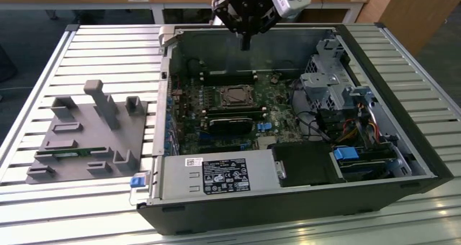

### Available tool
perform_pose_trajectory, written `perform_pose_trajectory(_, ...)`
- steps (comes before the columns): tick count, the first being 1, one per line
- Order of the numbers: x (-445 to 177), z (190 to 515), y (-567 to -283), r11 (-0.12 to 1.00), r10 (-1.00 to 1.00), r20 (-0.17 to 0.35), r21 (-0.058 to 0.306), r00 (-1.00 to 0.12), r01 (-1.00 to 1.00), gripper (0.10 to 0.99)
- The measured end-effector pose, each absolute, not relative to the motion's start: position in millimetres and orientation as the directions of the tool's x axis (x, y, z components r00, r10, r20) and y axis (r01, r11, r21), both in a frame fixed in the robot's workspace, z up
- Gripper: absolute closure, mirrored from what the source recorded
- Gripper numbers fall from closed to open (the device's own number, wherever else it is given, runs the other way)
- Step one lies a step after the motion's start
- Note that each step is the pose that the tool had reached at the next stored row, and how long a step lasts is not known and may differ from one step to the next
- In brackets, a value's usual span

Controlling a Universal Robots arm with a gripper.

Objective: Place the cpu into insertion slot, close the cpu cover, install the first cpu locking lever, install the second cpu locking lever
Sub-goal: 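Install the second cpu locking lever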

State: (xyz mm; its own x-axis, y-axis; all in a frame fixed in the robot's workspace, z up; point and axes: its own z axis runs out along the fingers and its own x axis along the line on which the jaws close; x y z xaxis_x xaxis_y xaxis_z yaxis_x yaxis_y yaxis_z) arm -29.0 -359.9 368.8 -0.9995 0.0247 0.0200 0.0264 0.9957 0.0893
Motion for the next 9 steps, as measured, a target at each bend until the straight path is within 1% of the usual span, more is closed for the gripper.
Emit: perform_pose_trajectory(9, -29.1, 354.2, -359.9, 0.996, 0.025, 0.02, 0.089, -0.999, 0.026, 0.98)
